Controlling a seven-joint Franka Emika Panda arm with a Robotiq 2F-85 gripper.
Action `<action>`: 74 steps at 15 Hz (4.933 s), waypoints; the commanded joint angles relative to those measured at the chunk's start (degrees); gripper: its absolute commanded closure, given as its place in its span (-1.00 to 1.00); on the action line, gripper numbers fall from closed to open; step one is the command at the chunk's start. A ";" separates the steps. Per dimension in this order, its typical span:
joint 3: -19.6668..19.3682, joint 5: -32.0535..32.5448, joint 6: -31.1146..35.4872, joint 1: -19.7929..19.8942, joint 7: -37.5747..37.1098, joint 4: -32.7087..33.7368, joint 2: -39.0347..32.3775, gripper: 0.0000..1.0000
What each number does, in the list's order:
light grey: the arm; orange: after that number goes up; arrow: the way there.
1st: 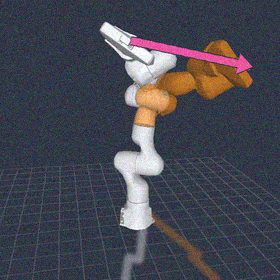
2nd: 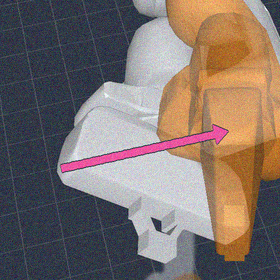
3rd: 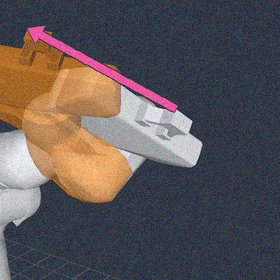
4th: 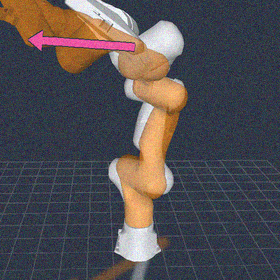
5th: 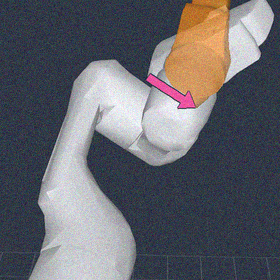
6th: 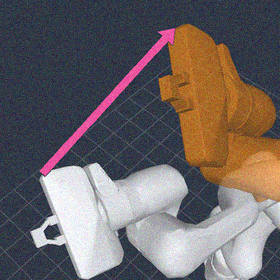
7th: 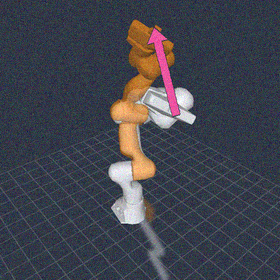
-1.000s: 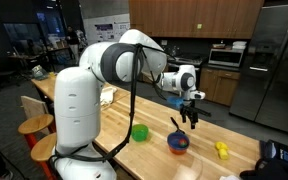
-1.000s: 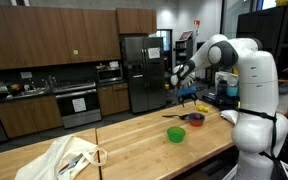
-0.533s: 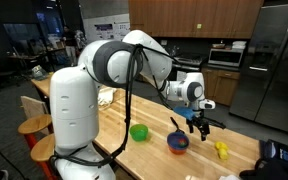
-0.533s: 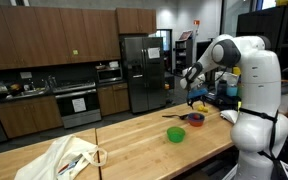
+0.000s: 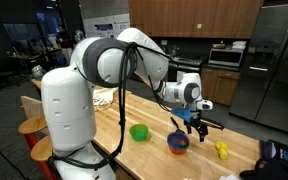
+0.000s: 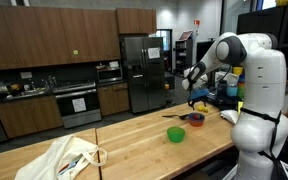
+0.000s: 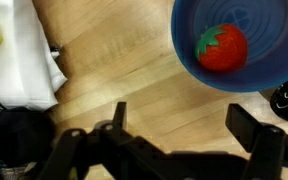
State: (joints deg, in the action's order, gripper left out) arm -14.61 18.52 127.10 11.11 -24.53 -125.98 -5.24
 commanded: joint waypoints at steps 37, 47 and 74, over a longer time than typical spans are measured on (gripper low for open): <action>0.77 1.13 0.75 -0.05 1.73 -4.60 4.16 -1.00; 1.15 3.20 2.56 -0.06 1.07 -8.01 5.49 -1.00; 4.00 9.38 2.92 -0.33 -2.61 -13.77 6.57 -1.00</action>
State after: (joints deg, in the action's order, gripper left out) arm -11.12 26.06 131.40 10.85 -24.78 -139.34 1.04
